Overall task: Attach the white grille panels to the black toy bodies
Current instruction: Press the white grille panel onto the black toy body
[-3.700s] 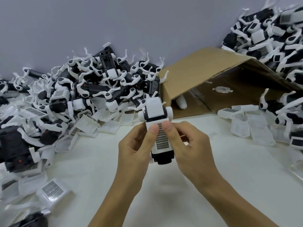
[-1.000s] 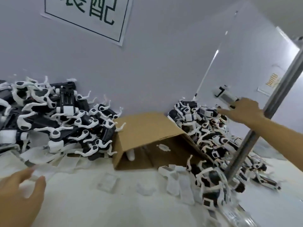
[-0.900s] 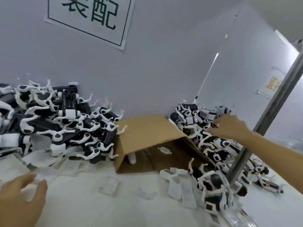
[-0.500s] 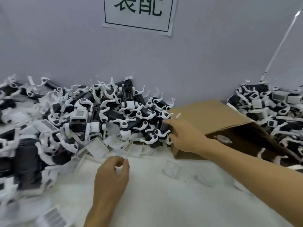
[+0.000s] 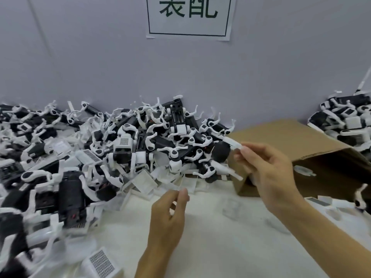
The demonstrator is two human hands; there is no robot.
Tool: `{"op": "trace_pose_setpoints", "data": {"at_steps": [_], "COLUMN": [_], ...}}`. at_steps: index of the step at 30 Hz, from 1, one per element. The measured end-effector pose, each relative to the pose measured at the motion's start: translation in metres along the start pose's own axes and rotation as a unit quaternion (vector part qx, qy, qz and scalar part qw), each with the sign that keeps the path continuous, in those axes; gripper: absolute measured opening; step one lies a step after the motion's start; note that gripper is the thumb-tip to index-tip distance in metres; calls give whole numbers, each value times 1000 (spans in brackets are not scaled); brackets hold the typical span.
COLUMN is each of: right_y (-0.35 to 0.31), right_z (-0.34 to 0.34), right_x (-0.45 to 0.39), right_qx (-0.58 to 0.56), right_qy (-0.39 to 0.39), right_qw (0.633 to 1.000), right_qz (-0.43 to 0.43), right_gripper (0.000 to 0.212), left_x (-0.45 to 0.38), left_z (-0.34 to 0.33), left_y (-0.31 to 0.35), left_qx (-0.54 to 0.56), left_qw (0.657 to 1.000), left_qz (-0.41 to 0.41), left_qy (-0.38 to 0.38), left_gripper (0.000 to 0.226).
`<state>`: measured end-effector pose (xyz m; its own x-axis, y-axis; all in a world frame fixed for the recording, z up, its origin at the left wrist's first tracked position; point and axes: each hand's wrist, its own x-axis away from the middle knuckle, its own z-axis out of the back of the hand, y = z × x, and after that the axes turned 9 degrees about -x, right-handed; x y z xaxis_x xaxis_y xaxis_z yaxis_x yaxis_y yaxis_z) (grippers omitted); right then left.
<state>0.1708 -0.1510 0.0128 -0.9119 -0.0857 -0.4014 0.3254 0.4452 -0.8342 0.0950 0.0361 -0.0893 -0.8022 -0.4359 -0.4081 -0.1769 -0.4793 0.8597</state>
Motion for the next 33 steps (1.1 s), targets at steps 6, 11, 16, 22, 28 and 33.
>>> {"op": "trace_pose_setpoints", "data": {"at_steps": [6, 11, 16, 22, 28, 33], "right_y": [11, 37, 39, 55, 55, 57], "right_z": [6, 15, 36, 21, 24, 18], "right_x": [81, 92, 94, 118, 117, 124], "right_qx": [-295, -131, 29, 258, 231, 299], "right_qy": [-9, 88, 58, -73, -34, -18], "right_qw": [928, 956, 983, 956, 971, 954], "right_qz": [-228, -246, -169, -116, -54, -3], "right_gripper": [43, 33, 26, 74, 76, 93], "left_x": [4, 13, 4, 11, 25, 33], "left_z": [-6, -4, 3, -10, -26, -28], "left_y": [34, 25, 21, 20, 34, 44], "left_qx": [425, 368, 298, 291, 373, 408], "left_qw": [877, 890, 932, 932, 872, 847], "left_qz": [125, 118, 142, 211, 303, 296], "left_qy": [-188, -243, -151, -46, -94, -169], "left_gripper": [69, 65, 87, 98, 64, 61]}}
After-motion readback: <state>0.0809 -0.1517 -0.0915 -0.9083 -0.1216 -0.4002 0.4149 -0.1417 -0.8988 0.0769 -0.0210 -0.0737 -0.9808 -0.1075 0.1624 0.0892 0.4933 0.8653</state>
